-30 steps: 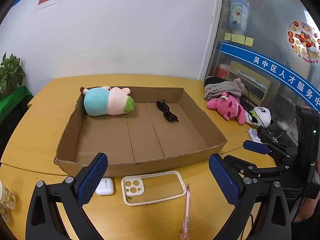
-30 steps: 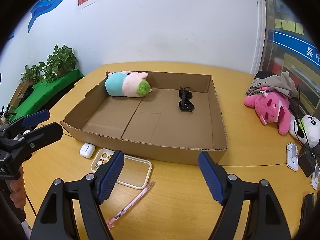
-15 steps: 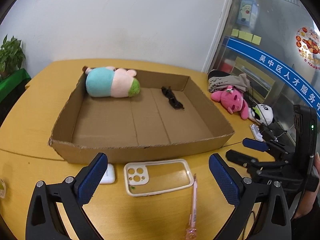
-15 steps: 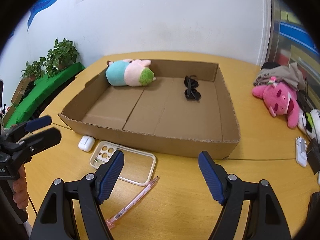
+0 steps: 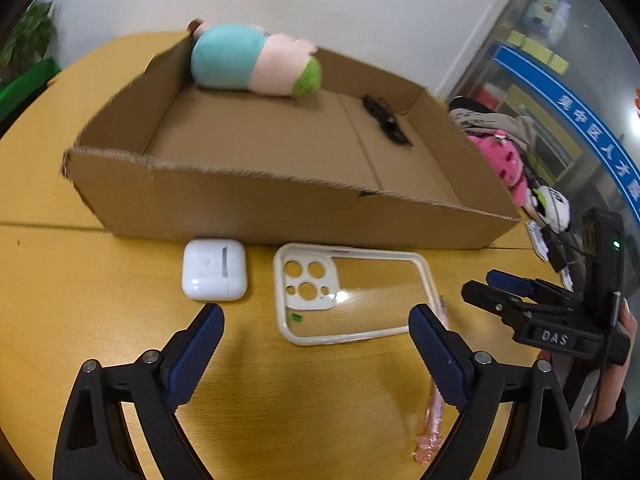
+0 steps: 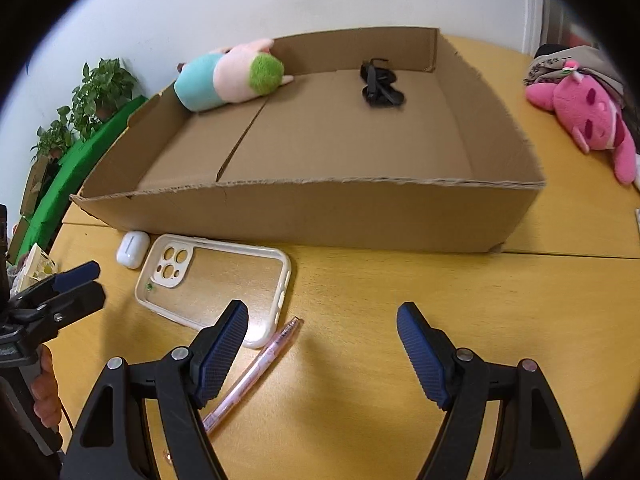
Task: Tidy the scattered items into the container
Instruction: 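Move the left gripper down to the clear white-rimmed phone case, then close the left gripper on the phone case rim, then lift the phone case with the left gripper and carry it over the box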
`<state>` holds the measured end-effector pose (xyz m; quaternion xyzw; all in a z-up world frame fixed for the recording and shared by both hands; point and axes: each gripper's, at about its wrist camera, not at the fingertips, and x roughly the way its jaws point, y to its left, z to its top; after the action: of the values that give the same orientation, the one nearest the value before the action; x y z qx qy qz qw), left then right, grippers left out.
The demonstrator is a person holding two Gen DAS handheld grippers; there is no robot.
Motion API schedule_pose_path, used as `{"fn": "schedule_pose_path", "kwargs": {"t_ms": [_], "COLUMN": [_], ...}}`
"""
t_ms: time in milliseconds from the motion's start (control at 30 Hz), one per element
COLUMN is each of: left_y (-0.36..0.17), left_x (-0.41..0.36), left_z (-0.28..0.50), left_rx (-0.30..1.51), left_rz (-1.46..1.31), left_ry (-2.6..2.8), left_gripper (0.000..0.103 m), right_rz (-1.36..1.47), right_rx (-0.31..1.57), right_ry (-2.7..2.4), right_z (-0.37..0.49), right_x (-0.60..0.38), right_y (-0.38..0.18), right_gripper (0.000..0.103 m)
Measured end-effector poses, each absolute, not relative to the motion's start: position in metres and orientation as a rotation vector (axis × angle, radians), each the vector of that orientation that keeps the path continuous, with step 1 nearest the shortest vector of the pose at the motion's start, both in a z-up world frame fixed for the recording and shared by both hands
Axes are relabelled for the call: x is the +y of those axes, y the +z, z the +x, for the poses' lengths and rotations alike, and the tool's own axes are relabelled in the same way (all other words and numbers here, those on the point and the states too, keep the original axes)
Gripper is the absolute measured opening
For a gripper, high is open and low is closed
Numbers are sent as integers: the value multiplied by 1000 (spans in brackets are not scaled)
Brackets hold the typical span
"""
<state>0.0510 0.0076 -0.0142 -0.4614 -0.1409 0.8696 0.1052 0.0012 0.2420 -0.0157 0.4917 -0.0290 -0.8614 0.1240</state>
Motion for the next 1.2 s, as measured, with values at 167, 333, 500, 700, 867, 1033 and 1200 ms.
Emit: {"fn": "schedule_pose_path", "kwargs": {"t_ms": [167, 333, 500, 700, 867, 1033, 1200], "left_y": [-31, -42, -44, -45, -45, -44, -23], "left_x": [8, 13, 13, 13, 15, 13, 17], "left_z": [35, 25, 23, 25, 31, 41, 56], "left_rx": [-448, -428, -405, -379, -371, -383, -327], "left_rz": [-1431, -1464, -1492, -1521, -1521, -1516, -1456], "left_ry": [2519, 2508, 2508, 2502, 2494, 2487, 2557], "left_gripper": [78, 64, 33, 11, 10, 9, 8], "right_rz": [1426, 1465, 1447, 1424, 1412, 1425, 1313], "right_rx": [-22, 20, 88, 97, 119, 95, 139], "right_ry": [-2503, -2511, -2567, -2594, -2552, -2537, -2591], "right_z": [-7, -8, -1, 4, 7, 7, 29], "right_x": [222, 213, 211, 211, 202, 206, 201], "right_y": [-25, -40, -42, -39, -35, -35, -20], "right_gripper": [77, 72, 63, 44, 12, 5, 5]}}
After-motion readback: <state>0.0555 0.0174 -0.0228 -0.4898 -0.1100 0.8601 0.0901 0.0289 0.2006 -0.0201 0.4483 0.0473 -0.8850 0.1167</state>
